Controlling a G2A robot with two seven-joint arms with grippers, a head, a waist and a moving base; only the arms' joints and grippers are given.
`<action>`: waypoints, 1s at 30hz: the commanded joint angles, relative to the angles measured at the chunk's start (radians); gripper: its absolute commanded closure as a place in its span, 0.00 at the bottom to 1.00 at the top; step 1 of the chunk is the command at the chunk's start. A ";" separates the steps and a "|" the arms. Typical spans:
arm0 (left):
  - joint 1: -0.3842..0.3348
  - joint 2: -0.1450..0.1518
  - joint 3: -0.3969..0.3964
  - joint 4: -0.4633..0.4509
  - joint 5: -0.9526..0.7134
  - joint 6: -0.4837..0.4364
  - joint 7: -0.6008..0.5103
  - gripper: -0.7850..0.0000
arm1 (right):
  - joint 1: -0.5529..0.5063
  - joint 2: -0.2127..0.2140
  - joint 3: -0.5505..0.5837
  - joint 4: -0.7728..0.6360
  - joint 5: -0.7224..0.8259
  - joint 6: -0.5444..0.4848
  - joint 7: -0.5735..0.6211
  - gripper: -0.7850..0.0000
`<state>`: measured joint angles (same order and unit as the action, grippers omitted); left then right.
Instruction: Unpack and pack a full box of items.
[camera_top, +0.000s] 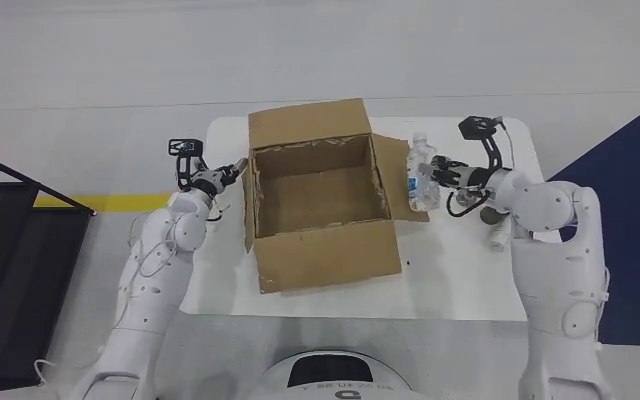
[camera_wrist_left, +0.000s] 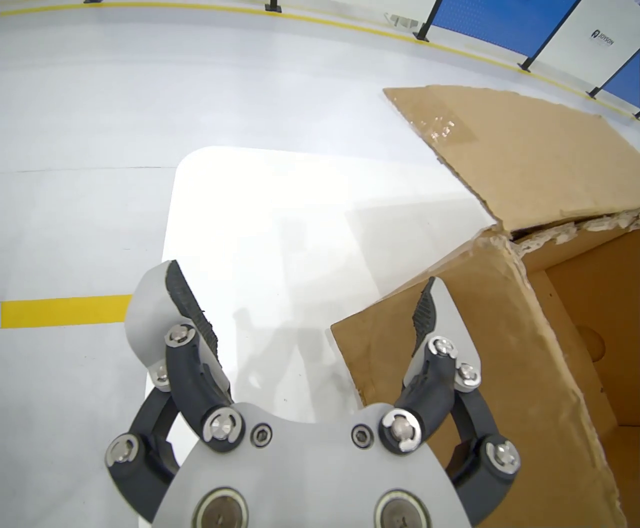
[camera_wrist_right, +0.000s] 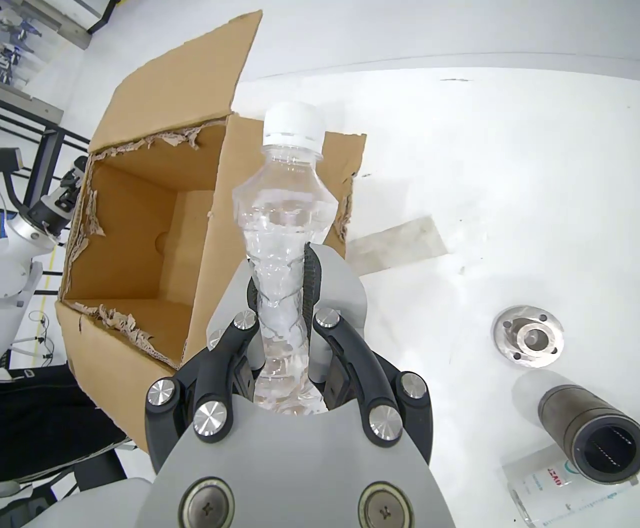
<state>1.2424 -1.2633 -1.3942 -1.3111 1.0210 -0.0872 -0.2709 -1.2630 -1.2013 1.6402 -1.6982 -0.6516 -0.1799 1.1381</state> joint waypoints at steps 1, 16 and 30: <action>-0.008 0.000 0.004 0.009 0.001 -0.001 -0.003 0.00 | -0.002 0.002 -0.007 0.005 0.024 -0.009 0.014 1.00; -0.069 0.001 -0.009 0.053 -0.066 -0.029 -0.065 0.00 | -0.031 0.022 -0.051 0.022 0.267 -0.061 0.118 1.00; -0.067 0.005 -0.012 0.059 -0.079 -0.047 -0.064 0.00 | -0.164 0.053 0.114 -0.004 0.255 -0.031 -0.050 1.00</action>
<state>1.1737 -1.2584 -1.4060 -1.2542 0.9425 -0.1333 -0.3369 -1.4146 -1.1509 1.7369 -1.7071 -0.3904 -0.2216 1.0942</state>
